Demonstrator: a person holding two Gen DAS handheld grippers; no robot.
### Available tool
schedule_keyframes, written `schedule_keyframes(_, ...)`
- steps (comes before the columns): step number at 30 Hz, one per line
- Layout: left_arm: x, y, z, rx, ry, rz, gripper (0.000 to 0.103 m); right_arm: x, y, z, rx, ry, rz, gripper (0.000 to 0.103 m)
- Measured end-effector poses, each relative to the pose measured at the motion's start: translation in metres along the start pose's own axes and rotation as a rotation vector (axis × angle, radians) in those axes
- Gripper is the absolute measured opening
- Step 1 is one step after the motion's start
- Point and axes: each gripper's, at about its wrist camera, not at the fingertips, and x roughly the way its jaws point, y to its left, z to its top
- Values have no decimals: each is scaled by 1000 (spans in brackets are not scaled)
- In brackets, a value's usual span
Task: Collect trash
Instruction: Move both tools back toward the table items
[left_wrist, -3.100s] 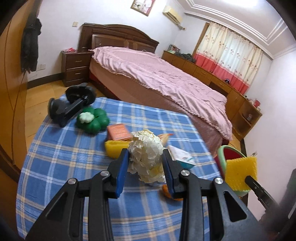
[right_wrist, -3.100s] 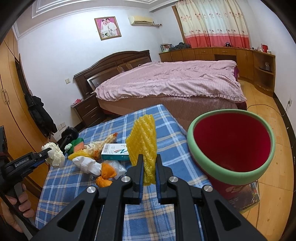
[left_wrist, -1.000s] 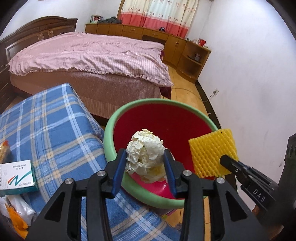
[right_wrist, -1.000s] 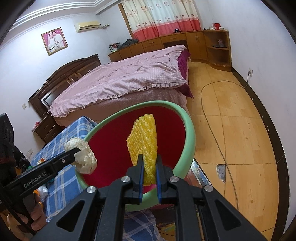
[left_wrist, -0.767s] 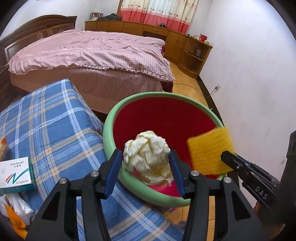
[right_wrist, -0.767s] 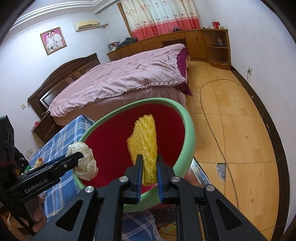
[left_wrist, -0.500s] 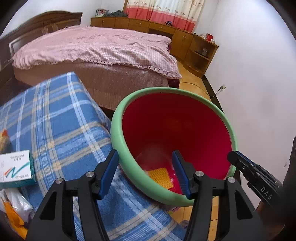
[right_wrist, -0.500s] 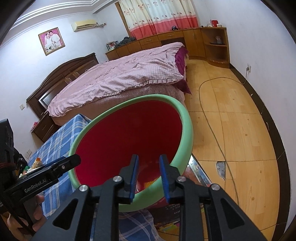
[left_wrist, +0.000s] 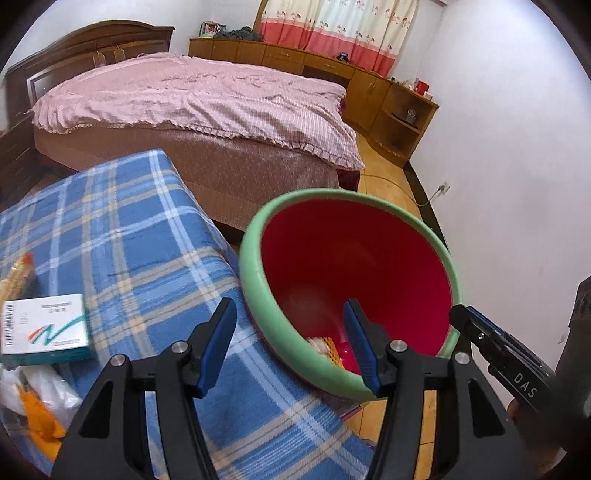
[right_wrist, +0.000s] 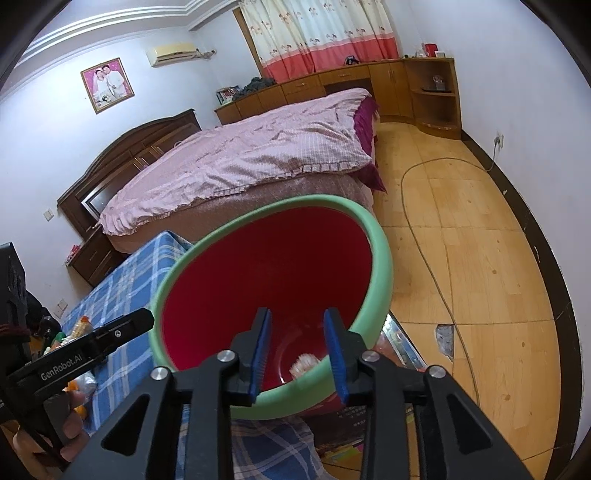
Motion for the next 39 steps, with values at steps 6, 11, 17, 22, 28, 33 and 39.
schedule_keyframes(6,-32,15,1,-30,-41,35,60,-15,17,1,-13,-32,34,47)
schedule_keyframes(11,-61,33,-2,-64,-79,78,60,-27,32,-2,-18,-44,61,55)
schedule_keyframes(17,-94,62,-11,-118,-113,143,60,-37,55,-8,-29,-28,90,60)
schedule_keyframes(22,-113,89,-20,-163,-112,210,60,-43,76,-16,-50,-29,115,62)
schedule_keyframes(28,-132,127,-32,-227,-107,304,60,-41,102,-25,-63,-10,154,62)
schedule_keyframes(33,-141,159,-40,-280,-108,368,60,-38,121,-30,-93,10,175,62)
schedule_keyframes(39,-140,186,-49,-327,-86,392,60,-35,138,-37,-116,29,183,62)
